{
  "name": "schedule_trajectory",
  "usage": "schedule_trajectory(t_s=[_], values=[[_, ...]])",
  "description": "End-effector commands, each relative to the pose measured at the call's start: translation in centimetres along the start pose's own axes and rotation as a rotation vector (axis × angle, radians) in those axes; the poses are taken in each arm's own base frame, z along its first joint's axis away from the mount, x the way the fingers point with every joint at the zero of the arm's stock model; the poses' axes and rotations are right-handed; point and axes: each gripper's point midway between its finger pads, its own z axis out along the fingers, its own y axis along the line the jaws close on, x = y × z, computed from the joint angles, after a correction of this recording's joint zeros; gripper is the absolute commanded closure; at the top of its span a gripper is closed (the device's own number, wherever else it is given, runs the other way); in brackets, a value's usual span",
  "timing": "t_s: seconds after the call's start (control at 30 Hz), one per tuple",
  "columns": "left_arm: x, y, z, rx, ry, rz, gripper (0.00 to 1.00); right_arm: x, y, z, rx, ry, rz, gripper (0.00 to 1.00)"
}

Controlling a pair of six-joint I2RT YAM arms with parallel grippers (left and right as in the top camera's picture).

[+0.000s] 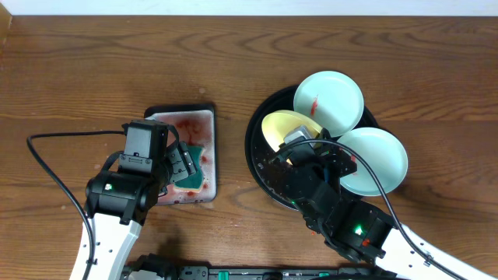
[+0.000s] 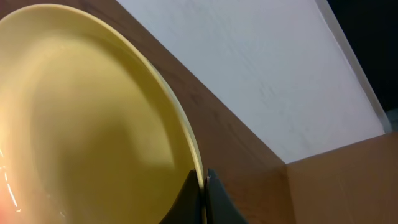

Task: Clean dirty plates on tray and stack at the side
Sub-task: 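Tilt the yellow plate up on edge with the right gripper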

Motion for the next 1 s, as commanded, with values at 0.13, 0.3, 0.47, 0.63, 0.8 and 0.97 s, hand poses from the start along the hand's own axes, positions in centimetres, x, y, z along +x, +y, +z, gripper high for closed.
schedule_trajectory(t_s=[0.13,0.3,0.47,0.63,0.8,0.97], values=[[-0.7,-0.3,-0.6,0.011,-0.017,-0.001,0.20,-0.6,-0.9,-0.3,0.028,-0.009,0.012,0.99],[-0.7,-0.3,-0.6,0.011,-0.017,-0.001,0.19,-0.3,-1.5,-0.3,0.065,0.003,0.013,0.99],[-0.7,-0.3,-0.6,0.011,-0.017,-0.001,0.19,-0.1,-2.2,-0.4,0.107,0.017,0.013,0.99],[-0.7,-0.3,-0.6,0.011,-0.017,-0.001,0.19,-0.1,-2.2,-0.4,0.107,0.017,0.017,0.99],[-0.7,-0.3,-0.6,0.011,-0.017,-0.001,0.19,-0.1,-2.2,-0.4,0.107,0.017,0.017,0.99],[-0.7,-0.3,-0.6,0.011,-0.017,-0.002,0.19,-0.1,-2.2,-0.4,0.107,0.016,0.018,0.99]])
